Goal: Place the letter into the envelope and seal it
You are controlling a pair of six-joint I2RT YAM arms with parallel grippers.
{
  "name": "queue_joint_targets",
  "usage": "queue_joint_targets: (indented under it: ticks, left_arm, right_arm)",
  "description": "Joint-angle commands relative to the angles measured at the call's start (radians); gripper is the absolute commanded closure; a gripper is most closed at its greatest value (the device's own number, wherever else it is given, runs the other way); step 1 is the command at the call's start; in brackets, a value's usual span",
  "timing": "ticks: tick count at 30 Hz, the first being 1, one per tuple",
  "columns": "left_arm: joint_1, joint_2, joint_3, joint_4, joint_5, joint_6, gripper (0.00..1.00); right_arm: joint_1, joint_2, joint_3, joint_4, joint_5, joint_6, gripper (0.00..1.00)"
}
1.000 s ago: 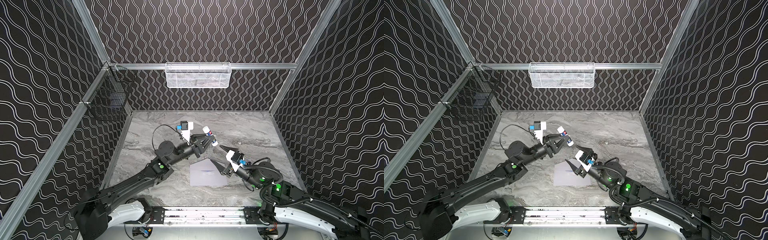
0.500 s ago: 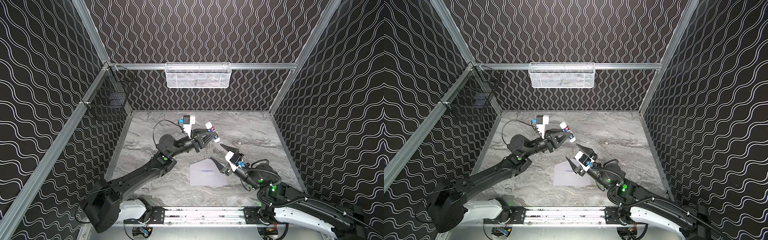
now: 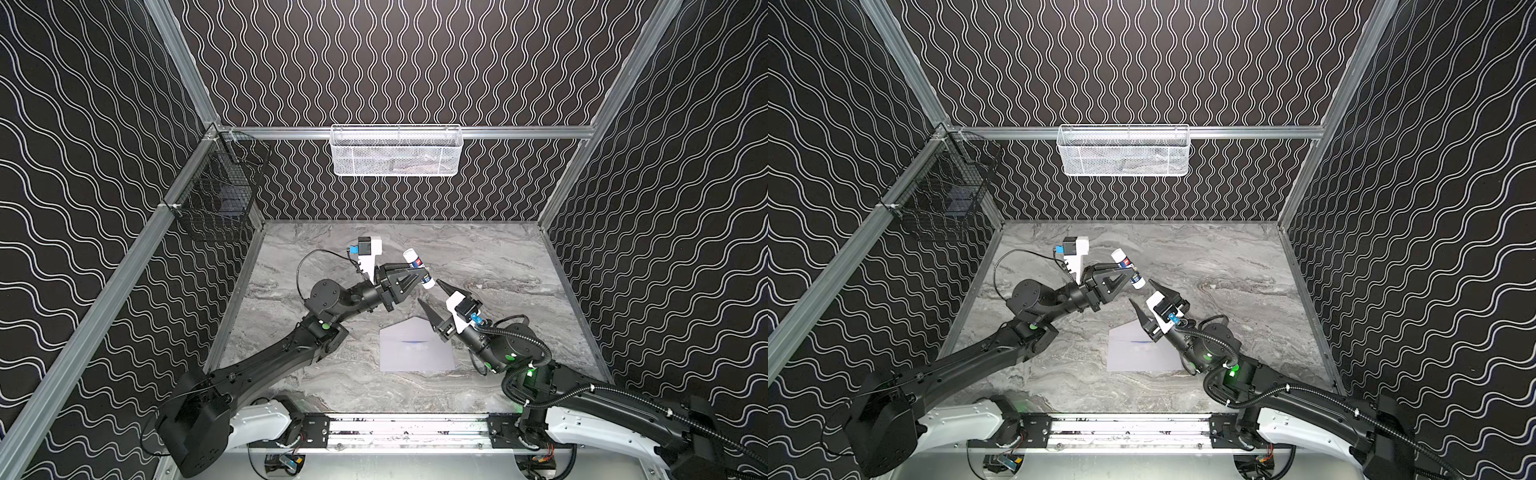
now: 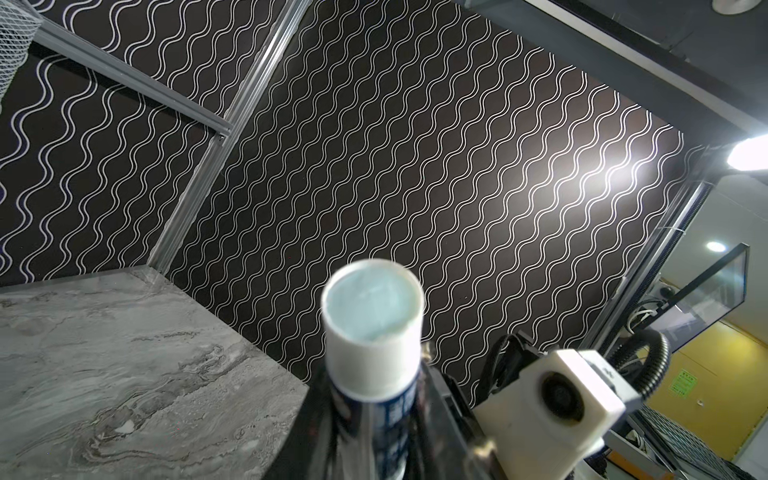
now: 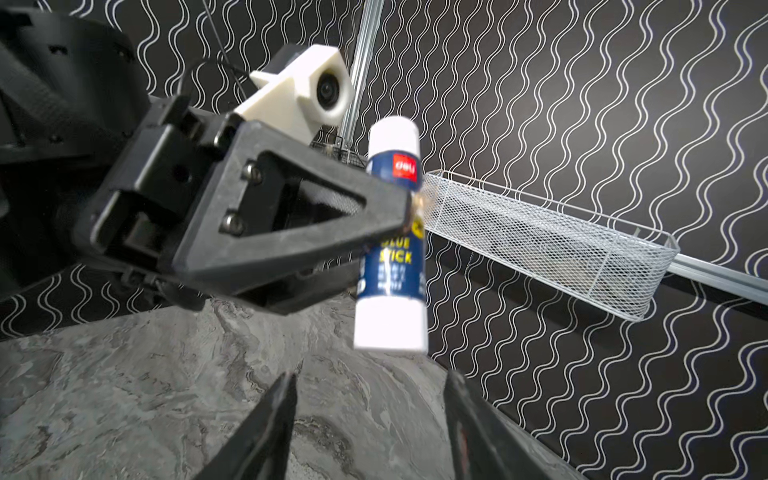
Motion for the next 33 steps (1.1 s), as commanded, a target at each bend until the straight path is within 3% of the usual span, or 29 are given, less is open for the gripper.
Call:
queue_joint_targets:
  ticks: [1, 21, 27, 30, 33]
  left_arm:
    - [-0.005, -0.013, -0.003, 0.020, -0.019, -0.005, 1.00]
    - [-0.027, -0.049, -0.023, -0.007, -0.032, 0.010, 1.00]
    - [-0.029, -0.048, -0.022, -0.020, -0.031, 0.015, 1.00]
    - [-0.029, -0.050, -0.023, -0.028, -0.028, 0.020, 1.00]
    - [-0.028, -0.056, -0.027, -0.040, -0.018, 0.030, 1.00]
  right_arm:
    - [-0.001, 0.016, 0.030, 0.044, -0.009, -0.024, 0.46]
    - [-0.001, 0.022, 0.083, -0.026, -0.035, -0.009, 0.62]
    - [-0.001, 0.024, 0.127, -0.133, -0.083, 0.013, 0.80]
    - [-0.001, 0.008, 0.167, -0.237, -0.171, 0.037, 0.82]
    - [-0.020, -0.026, 0.216, -0.363, -0.396, 0.076, 0.84]
